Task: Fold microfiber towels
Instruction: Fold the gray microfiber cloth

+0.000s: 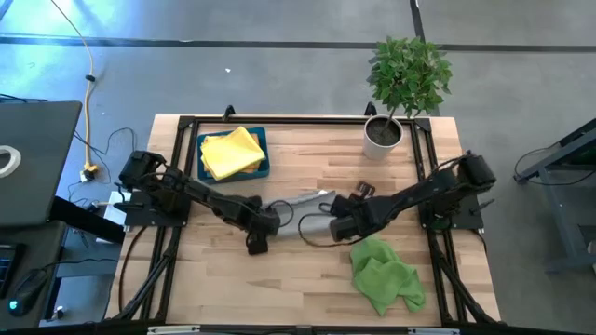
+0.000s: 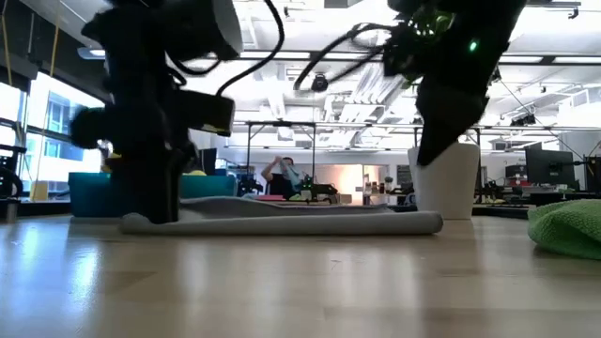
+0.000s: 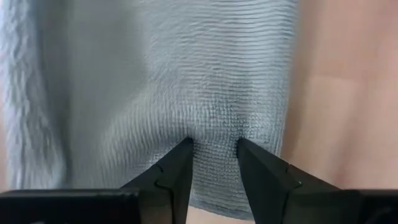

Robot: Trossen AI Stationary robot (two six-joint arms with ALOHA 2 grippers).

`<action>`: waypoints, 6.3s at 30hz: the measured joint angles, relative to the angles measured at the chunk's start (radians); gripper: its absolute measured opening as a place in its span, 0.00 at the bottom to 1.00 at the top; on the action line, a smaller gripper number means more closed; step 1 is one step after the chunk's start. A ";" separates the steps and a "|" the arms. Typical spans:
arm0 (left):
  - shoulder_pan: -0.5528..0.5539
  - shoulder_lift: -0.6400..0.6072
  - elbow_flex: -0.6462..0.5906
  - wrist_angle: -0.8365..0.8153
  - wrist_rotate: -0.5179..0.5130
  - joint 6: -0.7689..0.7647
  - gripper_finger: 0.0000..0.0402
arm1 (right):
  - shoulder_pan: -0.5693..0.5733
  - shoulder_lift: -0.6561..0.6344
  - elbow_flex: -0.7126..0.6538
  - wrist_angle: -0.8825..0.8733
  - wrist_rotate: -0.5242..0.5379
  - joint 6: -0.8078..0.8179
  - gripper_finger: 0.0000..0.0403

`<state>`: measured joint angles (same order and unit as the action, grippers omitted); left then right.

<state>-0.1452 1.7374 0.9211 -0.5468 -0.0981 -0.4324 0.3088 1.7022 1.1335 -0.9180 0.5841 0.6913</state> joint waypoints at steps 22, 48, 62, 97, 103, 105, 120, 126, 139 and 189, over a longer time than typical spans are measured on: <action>-0.052 0.009 0.079 -0.038 0.020 0.085 0.30 | -0.062 -0.255 -0.462 0.685 -0.209 0.422 0.56; -0.052 0.024 0.053 0.025 -0.019 0.088 0.30 | -0.102 0.014 -0.458 0.937 -0.304 0.312 0.14; -0.075 -0.134 0.053 0.009 -0.011 0.095 0.30 | -0.099 -0.167 -0.417 0.548 -0.294 0.350 0.01; -0.337 -0.629 0.053 -0.012 -0.024 -0.019 0.30 | 0.003 0.501 0.921 -0.638 -0.274 0.268 0.00; -0.390 -0.628 0.053 -0.013 -0.033 -0.040 0.30 | 0.001 0.494 0.924 -0.653 -0.322 0.264 0.00; -0.406 -0.628 0.053 -0.013 -0.052 -0.048 0.30 | 0.002 0.490 0.905 -0.655 -0.340 0.269 0.00; -0.446 -0.628 0.053 -0.015 -0.074 -0.063 0.30 | -0.002 0.490 0.721 -0.654 -0.494 0.275 0.00; -0.445 -0.628 0.053 -0.015 -0.074 -0.063 0.30 | 0.011 0.490 0.782 -0.625 -0.506 0.328 0.00; -0.444 -0.627 0.053 -0.016 -0.074 -0.053 0.30 | 0.031 0.494 0.849 -0.323 -0.376 0.313 0.00; -0.418 -0.627 0.053 -0.039 -0.100 -0.035 0.30 | 0.006 0.032 0.208 -0.561 -0.496 0.567 0.00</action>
<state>-0.5630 1.1103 0.9741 -0.5861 -0.1986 -0.4679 0.3147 1.7342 1.3414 -1.4794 0.0885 1.2585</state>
